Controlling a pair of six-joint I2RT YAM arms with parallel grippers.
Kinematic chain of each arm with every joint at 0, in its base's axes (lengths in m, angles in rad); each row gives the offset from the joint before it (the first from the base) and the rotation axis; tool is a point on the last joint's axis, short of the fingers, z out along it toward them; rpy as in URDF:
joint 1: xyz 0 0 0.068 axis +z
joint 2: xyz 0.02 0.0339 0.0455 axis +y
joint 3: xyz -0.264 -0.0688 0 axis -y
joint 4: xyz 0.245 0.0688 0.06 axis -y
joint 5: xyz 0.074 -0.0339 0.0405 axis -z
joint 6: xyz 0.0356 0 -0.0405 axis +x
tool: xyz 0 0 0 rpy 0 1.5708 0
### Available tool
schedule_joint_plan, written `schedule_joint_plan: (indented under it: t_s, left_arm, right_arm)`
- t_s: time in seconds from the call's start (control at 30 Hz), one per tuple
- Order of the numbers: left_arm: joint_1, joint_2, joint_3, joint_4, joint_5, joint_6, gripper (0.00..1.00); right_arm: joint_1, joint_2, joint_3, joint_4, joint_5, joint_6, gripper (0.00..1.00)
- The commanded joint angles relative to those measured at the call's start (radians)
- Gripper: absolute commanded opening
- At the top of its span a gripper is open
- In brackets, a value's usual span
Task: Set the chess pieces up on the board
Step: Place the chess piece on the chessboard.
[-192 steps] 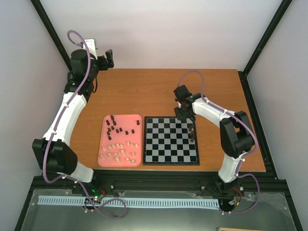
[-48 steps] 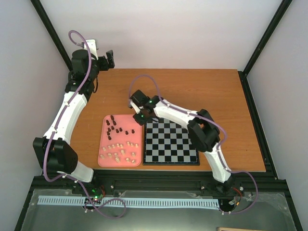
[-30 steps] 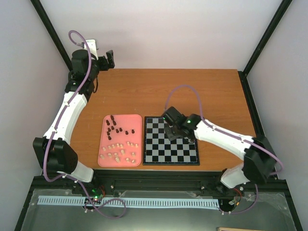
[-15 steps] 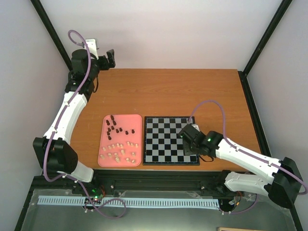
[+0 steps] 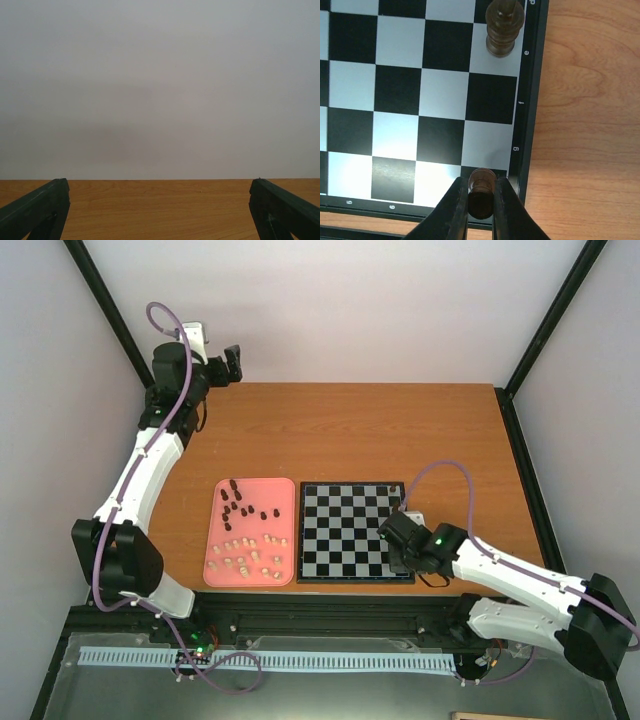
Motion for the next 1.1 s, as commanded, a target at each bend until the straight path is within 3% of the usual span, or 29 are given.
schedule_joint_plan:
  t_s: [0.0, 1.07]
  left_arm:
    - [-0.003, 0.015, 0.054, 0.024, 0.010, -0.011, 1.00]
    - [-0.003, 0.009, 0.052, 0.021, 0.003, -0.009, 1.00]
  right_arm:
    - [0.009, -0.034, -0.013, 0.026, 0.013, 0.045, 0.05]
    - [0.009, 0.000, -0.062, 0.046, -0.069, 0.046, 0.06]
